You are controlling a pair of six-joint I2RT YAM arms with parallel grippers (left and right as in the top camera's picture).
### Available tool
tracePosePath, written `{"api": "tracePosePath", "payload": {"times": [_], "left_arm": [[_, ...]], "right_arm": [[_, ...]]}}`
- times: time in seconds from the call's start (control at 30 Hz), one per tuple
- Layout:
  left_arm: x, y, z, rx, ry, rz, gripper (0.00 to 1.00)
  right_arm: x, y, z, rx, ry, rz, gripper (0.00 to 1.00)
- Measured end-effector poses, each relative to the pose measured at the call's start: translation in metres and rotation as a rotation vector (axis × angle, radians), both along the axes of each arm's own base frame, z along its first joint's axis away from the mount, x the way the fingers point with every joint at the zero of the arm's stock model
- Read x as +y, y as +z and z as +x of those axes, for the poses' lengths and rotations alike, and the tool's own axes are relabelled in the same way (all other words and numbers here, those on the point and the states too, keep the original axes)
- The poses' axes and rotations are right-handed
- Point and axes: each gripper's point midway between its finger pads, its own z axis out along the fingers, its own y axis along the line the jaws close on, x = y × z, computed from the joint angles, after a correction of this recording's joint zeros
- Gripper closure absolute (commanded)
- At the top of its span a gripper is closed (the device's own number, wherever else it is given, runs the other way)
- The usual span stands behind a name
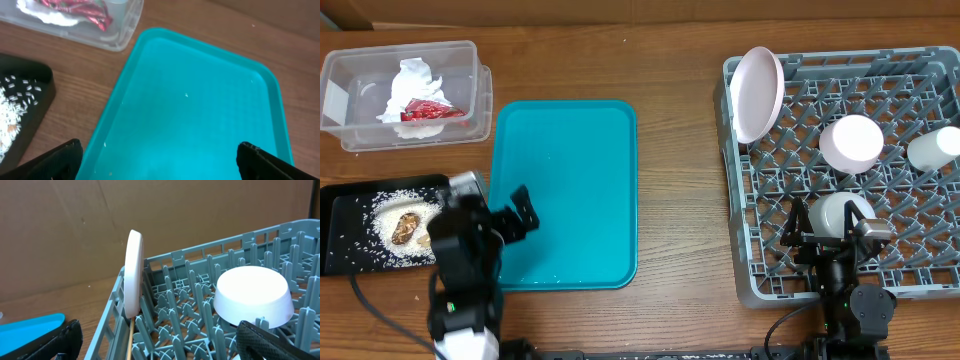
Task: Sort waste into correct bins and load items into the dishwasher
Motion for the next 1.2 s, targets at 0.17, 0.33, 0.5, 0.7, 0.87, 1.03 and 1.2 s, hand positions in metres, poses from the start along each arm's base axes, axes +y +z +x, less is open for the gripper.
{"api": "tracePosePath", "payload": {"times": [0.17, 0.33, 0.5, 0.7, 0.87, 1.03, 1.2], "left_arm": [[-0.006, -0.012, -0.017, -0.065, -0.026, 0.025, 0.0], [-0.012, -0.006, -0.019, -0.13, -0.059, 0.031, 0.0], [-0.021, 0.02, -0.016, -0.288, -0.101, 0.055, 0.0], [-0.047, 0.009, -0.019, -0.385, -0.198, 0.06, 0.0], [-0.055, 0.006, -0.022, -0.398, -0.217, 0.065, 0.0], [-0.051, -0.009, -0.028, -0.337, -0.188, 0.074, 0.0], [-0.045, -0.007, -0.029, -0.343, -0.157, 0.087, 0.0]], "right_arm": [[0.0, 0.0, 0.0, 0.0, 0.0, 0.0, 0.0], [0.0, 0.0, 0.0, 0.0, 0.0, 0.0, 0.0], [0.0, 0.0, 0.0, 0.0, 0.0, 0.0, 0.0], [0.0, 0.0, 0.0, 0.0, 0.0, 0.0, 0.0], [0.0, 0.0, 0.0, -0.001, 0.0, 0.0, 0.0], [0.0, 0.0, 0.0, 0.0, 0.0, 0.0, 0.0], [0.0, 0.0, 0.0, 0.0, 0.0, 0.0, 0.0]]}}
